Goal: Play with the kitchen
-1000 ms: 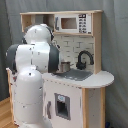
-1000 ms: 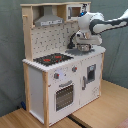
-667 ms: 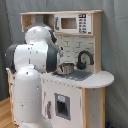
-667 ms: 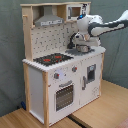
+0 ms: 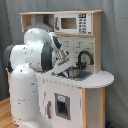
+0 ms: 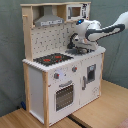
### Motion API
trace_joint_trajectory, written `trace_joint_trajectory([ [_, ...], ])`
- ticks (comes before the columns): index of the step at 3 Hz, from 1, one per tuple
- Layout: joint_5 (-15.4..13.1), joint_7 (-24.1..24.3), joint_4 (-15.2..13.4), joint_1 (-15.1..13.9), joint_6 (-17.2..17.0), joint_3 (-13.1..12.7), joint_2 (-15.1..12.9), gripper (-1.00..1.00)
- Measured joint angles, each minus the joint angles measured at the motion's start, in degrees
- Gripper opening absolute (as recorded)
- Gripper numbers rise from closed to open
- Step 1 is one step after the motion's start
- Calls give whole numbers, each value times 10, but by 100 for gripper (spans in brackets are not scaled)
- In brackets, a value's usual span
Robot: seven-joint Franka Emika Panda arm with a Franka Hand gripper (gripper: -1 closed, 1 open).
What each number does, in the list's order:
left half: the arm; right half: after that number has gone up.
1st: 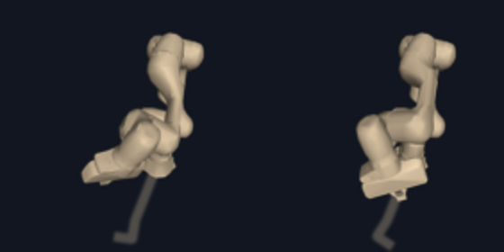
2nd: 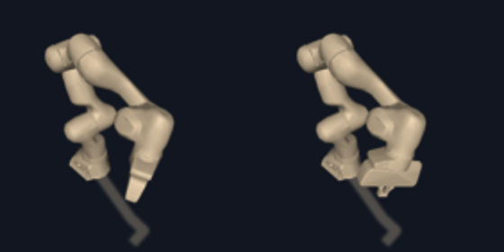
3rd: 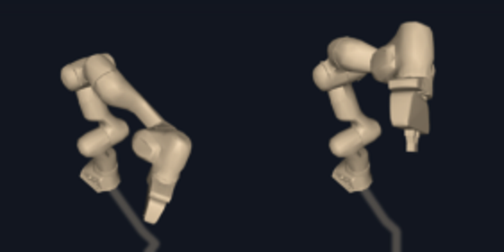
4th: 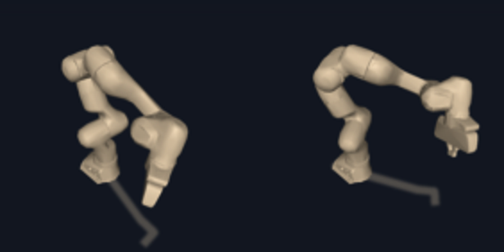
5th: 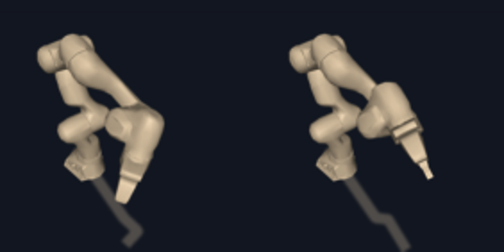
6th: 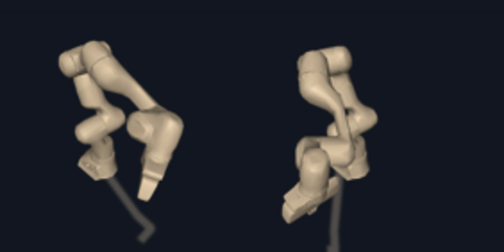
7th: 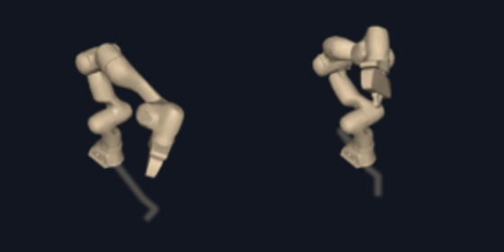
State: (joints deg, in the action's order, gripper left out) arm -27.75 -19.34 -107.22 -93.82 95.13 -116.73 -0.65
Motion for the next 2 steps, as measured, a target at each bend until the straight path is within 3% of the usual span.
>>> trace_joint_trajectory([
  [2, 35, -16, 4, -4, 90, 0, 73, -100],
])
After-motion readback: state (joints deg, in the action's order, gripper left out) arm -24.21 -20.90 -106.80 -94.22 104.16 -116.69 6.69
